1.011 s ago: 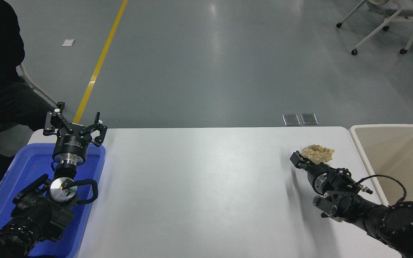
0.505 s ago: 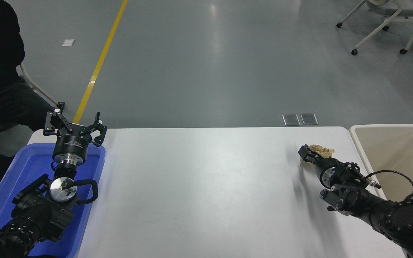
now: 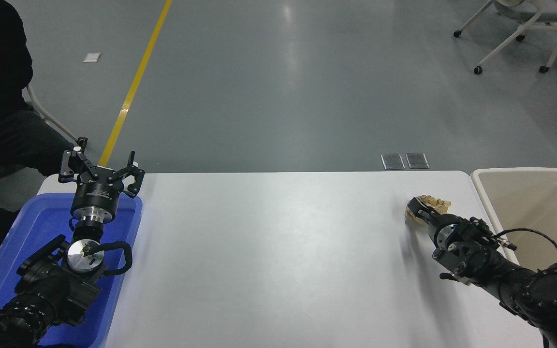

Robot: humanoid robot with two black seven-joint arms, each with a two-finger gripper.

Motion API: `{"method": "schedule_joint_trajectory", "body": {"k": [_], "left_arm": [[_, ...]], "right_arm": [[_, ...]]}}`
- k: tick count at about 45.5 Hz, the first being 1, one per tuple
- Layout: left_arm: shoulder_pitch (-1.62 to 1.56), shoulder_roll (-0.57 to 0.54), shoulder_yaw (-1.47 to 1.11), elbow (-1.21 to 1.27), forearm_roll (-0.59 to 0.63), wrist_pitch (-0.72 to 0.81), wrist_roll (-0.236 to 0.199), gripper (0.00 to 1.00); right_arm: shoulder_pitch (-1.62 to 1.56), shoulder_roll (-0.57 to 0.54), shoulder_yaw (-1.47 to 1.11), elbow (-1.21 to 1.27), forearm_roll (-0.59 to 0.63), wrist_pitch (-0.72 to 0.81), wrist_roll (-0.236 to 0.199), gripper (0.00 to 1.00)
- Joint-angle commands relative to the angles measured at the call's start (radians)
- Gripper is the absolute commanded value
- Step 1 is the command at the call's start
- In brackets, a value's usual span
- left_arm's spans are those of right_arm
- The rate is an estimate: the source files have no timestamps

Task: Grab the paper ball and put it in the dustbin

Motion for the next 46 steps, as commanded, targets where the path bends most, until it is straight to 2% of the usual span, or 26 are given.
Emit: {"method": "schedule_joint_trajectory", "body": {"k": [1, 11, 14, 17, 21, 24, 27, 30, 46], "left_arm": [[-0.001, 0.000, 0.000, -0.001, 0.000, 0.000, 0.000, 0.99], [-0.001, 0.000, 0.000, 0.001, 0.000, 0.000, 0.000, 0.99], [-0.001, 0.000, 0.000, 0.001, 0.000, 0.000, 0.000, 0.99], [-0.001, 0.000, 0.000, -0.001, 0.000, 0.000, 0.000, 0.99], [0.001, 0.000, 0.000, -0.001, 0.000, 0.000, 0.000, 0.99], [0.001, 0.000, 0.000, -0.001, 0.000, 0.000, 0.000, 0.99], [-0.001, 0.000, 0.000, 0.001, 0.000, 0.000, 0.000, 0.99], [-0.001, 0.000, 0.000, -0.001, 0.000, 0.000, 0.000, 0.99], [-0.001, 0.000, 0.000, 0.001, 0.000, 0.000, 0.000, 0.99]], "right_arm": [[0.000, 0.005, 0.043, 0.000, -0.001, 0.010, -0.015, 0.98], [0.000, 0.007, 0.044, 0.006, -0.016, 0.005, -0.014, 0.93], [0.000, 0.010, 0.043, 0.009, -0.019, 0.006, -0.014, 0.85], [0.001, 0.013, 0.044, 0.013, -0.022, 0.010, -0.014, 0.82], [0.004, 0.018, 0.044, 0.018, -0.039, 0.011, -0.014, 0.67], [0.009, 0.022, 0.047, 0.018, -0.052, 0.011, -0.014, 0.64], [0.009, 0.024, 0.057, 0.021, -0.058, 0.013, -0.014, 0.47], [0.010, 0.024, 0.058, 0.021, -0.067, 0.013, -0.015, 0.43], [0.013, 0.019, 0.058, 0.021, -0.076, 0.022, -0.011, 0.00]]}}
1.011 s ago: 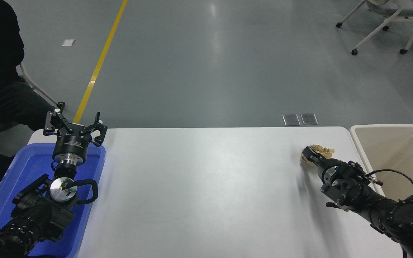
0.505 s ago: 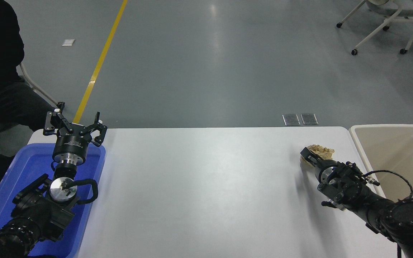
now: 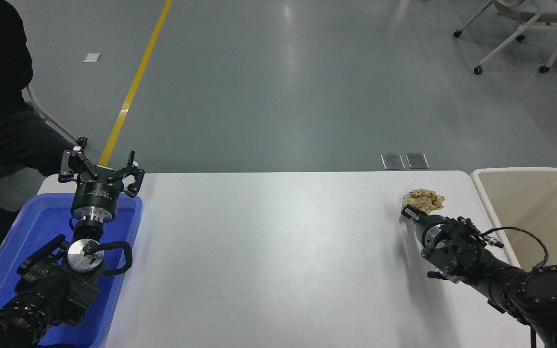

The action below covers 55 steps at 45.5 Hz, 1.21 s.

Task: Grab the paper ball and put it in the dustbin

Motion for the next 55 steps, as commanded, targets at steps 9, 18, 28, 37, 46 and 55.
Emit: {"method": "schedule_joint_trajectory", "body": {"k": [9, 18, 28, 37, 46, 55], "left_arm": [[0.000, 0.000, 0.000, -0.001, 0.000, 0.000, 0.000, 0.99], [0.000, 0.000, 0.000, 0.001, 0.000, 0.000, 0.000, 0.99], [0.000, 0.000, 0.000, -0.001, 0.000, 0.000, 0.000, 0.99], [0.000, 0.000, 0.000, -0.001, 0.000, 0.000, 0.000, 0.99], [0.000, 0.002, 0.000, -0.001, 0.000, 0.000, 0.000, 0.99], [0.000, 0.002, 0.000, -0.001, 0.000, -0.002, 0.000, 0.99]], "right_arm": [[0.028, -0.012, 0.011, 0.001, -0.007, 0.028, 0.008, 0.00], [0.086, -0.053, 0.039, 0.046, -0.008, 0.027, 0.009, 0.00], [0.172, -0.113, 0.039, 0.078, -0.008, 0.041, 0.009, 0.00], [0.260, -0.176, 0.039, 0.130, -0.008, 0.090, 0.009, 0.00], [0.401, -0.351, 0.027, 0.317, -0.016, 0.151, 0.001, 0.00], [0.562, -0.596, 0.024, 0.635, -0.168, 0.222, -0.005, 0.00]]}}
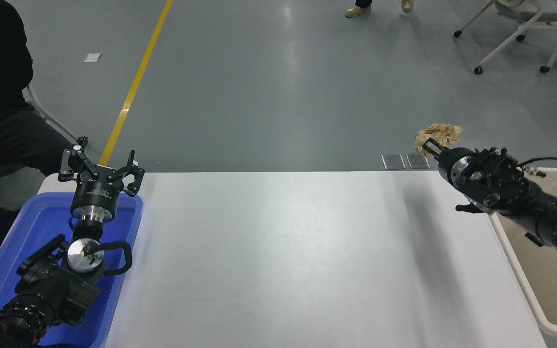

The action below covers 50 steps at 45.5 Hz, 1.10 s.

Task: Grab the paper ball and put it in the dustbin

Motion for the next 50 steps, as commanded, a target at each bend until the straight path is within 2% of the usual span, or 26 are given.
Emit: {"method": "schedule_joint_trajectory", "body": {"k": [1, 12, 25, 30, 37, 44, 50], "left_arm": [[0.000, 0.001, 0.000, 0.000, 0.000, -0.001, 0.000, 0.99], [0.000, 0.001, 0.000, 0.000, 0.002, -0.001, 0.000, 0.99], [0.002, 0.001, 0.000, 0.000, 0.002, -0.002, 0.000, 0.99], [0.002, 0.001, 0.000, 0.000, 0.002, -0.002, 0.000, 0.99], [0.002, 0.001, 0.000, 0.000, 0.002, -0.002, 0.000, 0.99], [0.002, 0.001, 0.000, 0.000, 0.002, -0.002, 0.000, 0.99], [0.002, 0.001, 0.000, 0.000, 0.002, -0.002, 0.000, 0.99]], "right_arm": [[0.192, -0.272, -0.005, 0.334, -0.127, 0.090, -0.008, 0.00], [0.340, -0.467, -0.005, 0.500, -0.227, 0.239, -0.023, 0.00], [0.445, -0.620, -0.005, 0.511, -0.311, 0.448, -0.023, 0.00], [0.462, -0.668, -0.004, 0.505, -0.325, 0.483, -0.023, 0.00], [0.456, -0.711, 0.001, 0.444, -0.325, 0.479, -0.023, 0.00], [0.412, -0.721, 0.010, 0.258, -0.294, 0.460, -0.014, 0.00], [0.295, -0.665, 0.018, 0.077, -0.164, 0.402, -0.011, 0.00]]}}
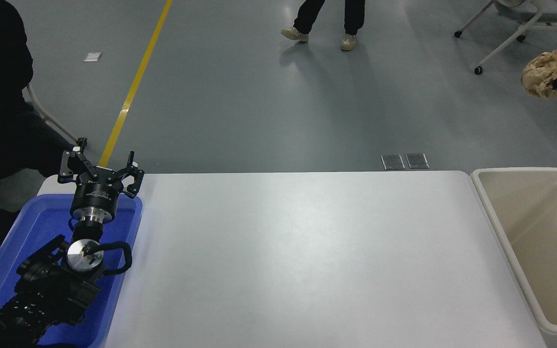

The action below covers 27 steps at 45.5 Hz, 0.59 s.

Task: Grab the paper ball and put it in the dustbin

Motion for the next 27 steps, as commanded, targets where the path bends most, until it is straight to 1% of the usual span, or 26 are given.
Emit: {"method": "schedule_joint_trajectory", "body": {"k": [1, 7, 8, 15, 23, 27], "left_arm": [[0.000, 0.000, 0.000, 0.002, 0.000, 0.000, 0.000, 0.99], [0.000, 0.000, 0.000, 0.000, 0.000, 0.000, 0.000, 0.99], [0.000, 0.000, 0.000, 0.000, 0.000, 0.000, 0.000, 0.99], [0.000, 0.000, 0.000, 0.000, 0.000, 0.000, 0.001, 0.99], [0.000, 0.000, -0.002, 0.000, 0.000, 0.000, 0.000, 0.99], [0.000, 0.000, 0.000, 0.000, 0.000, 0.002, 0.000, 0.99]], "right_arm": [[-0.144, 0.036, 0.013, -0.268, 0.153, -0.059, 0.006, 0.00], [-0.313, 0.149, 0.032, -0.465, 0.318, -0.176, 0.007, 0.00], [-0.387, 0.206, 0.045, -0.550, 0.390, -0.206, 0.007, 0.00], [-0.577, 0.338, 0.075, -0.742, 0.593, -0.275, 0.007, 0.00], [-0.712, 0.436, 0.087, -0.781, 0.746, -0.416, 0.006, 0.00], [-0.762, 0.488, 0.121, -0.781, 0.795, -0.473, 0.006, 0.00]]}}
